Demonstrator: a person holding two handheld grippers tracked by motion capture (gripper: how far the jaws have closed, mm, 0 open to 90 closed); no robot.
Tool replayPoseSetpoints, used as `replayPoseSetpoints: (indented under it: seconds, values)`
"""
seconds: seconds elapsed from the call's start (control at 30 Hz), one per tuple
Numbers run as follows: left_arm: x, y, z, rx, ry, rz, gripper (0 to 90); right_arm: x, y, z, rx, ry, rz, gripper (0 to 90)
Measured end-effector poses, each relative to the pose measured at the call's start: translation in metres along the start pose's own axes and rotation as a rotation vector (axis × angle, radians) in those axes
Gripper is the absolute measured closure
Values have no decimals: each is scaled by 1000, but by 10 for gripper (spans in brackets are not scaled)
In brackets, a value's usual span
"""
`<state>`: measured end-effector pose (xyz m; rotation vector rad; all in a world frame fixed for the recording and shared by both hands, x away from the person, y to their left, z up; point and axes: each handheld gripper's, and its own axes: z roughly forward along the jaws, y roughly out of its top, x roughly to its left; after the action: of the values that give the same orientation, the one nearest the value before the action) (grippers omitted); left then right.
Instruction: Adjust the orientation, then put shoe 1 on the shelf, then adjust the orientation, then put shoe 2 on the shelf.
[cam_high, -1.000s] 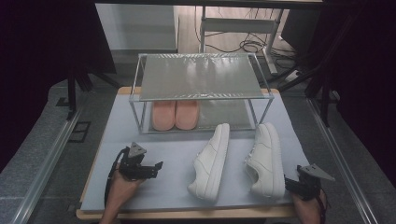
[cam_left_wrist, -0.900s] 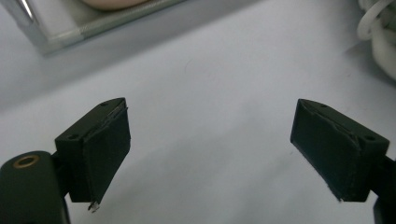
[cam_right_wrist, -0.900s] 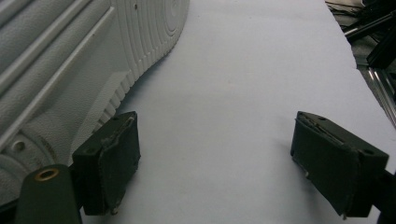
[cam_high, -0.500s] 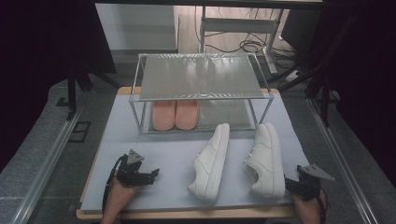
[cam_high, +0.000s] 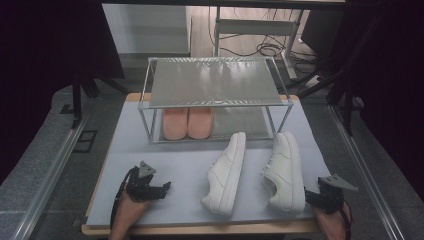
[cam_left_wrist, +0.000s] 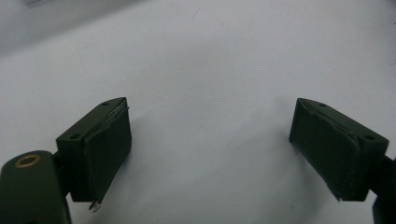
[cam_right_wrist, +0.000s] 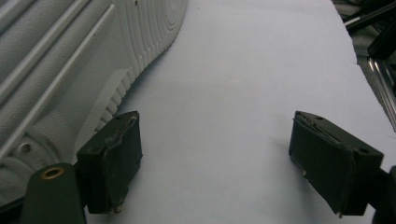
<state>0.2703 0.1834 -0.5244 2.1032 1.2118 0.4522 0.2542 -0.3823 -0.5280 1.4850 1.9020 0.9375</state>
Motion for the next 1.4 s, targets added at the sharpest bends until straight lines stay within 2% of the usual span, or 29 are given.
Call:
replayPoseSetpoints:
  seconds: [0.2,0.3,0.4,0.47,0.7,0.83,0.97,1.4]
  values:
    - [0,0,0,1,1,1,128,-1,5,-5,59,25,17,134]
    - [0,0,0,1,1,1,128,-3,8,-9,61,58,38,118]
    - [0,0,0,1,1,1,129,-3,13,-15,46,60,44,134]
    - [0,0,0,1,2,1,129,-2,16,-18,33,49,28,171]
    - [0,0,0,1,3,2,129,-5,26,-28,31,56,25,354]
    - [0,0,0,0,4,2,130,-7,33,-36,24,77,38,444]
    - [0,0,0,-1,4,2,130,-7,40,-42,27,105,34,510]
    - [-1,0,0,-1,6,3,131,-7,60,-54,35,149,33,685]
